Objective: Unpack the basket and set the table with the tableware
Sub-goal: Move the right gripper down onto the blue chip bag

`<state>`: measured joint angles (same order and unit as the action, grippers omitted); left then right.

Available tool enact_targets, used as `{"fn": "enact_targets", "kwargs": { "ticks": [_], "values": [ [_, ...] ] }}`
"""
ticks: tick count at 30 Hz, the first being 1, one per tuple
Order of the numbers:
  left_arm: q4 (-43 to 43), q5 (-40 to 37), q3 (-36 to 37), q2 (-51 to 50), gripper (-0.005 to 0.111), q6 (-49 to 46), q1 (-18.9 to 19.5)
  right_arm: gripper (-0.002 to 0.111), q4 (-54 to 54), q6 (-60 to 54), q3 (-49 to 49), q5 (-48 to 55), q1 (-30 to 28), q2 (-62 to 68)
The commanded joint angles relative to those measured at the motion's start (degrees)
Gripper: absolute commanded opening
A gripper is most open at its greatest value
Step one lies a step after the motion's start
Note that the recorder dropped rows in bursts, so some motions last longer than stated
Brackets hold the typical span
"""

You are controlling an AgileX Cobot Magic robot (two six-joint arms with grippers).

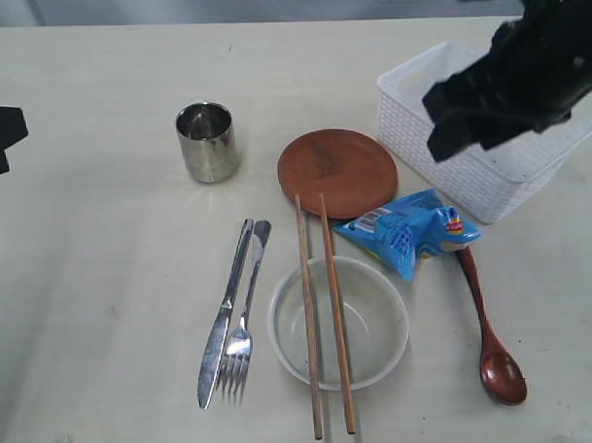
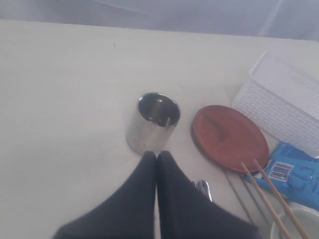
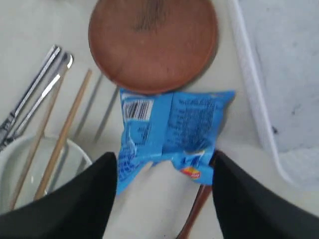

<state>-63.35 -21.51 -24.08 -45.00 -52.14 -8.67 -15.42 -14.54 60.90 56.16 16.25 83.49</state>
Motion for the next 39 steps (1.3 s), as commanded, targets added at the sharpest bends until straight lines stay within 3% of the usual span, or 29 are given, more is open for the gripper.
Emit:
{"fn": "enact_targets", "kwargs": {
  "ticks": [1, 5, 10, 12, 18, 25, 32, 34, 39],
  "values": [
    [-0.1, -0.9, 0.2, 0.4, 0.0, 0.3, -0.8, 0.052, 0.8, 3.0, -8.1, -9.5, 2.0, -0.2],
    [-0.1, -0.9, 0.2, 0.4, 0.0, 0.3, -0.8, 0.049, 0.4, 3.0, -11.1, -16.8, 4.0, 0.8],
    [-0.1, -1.3, 0.2, 0.4, 0.0, 0.3, -0.8, 0.024, -0.8, 3.0, -11.1, -19.1, 5.8, 2.8],
    [-0.1, -1.3, 0.2, 0.4, 0.0, 0.3, -0.8, 0.021, -1.0, 3.0, -11.1, -19.2, 5.9, 4.4],
    [-0.1, -1.3, 0.2, 0.4, 0.0, 0.3, -0.8, 0.031, -0.9, 3.0, -11.1, -18.6, 5.9, 10.7],
    [-0.1, -1.3, 0.2, 0.4, 0.0, 0.3, -0.8, 0.03, 2.3, 3.0, -11.1, -14.3, 5.9, 14.8],
    [-0.1, -1.3, 0.2, 0.4, 0.0, 0.3, -0.8, 0.031, 2.4, 3.4, -11.0, -17.4, 5.9, 13.7],
    [-0.1, -1.3, 0.2, 0.4, 0.0, 0.3, -0.8, 0.035, 2.4, 3.4, -11.0, -17.8, 5.9, 12.4],
    [-0.1, -1.3, 0.2, 0.4, 0.0, 0.3, -0.8, 0.057, 2.4, 5.2, -11.0, -18.0, 5.9, 8.8]
  ]
}}
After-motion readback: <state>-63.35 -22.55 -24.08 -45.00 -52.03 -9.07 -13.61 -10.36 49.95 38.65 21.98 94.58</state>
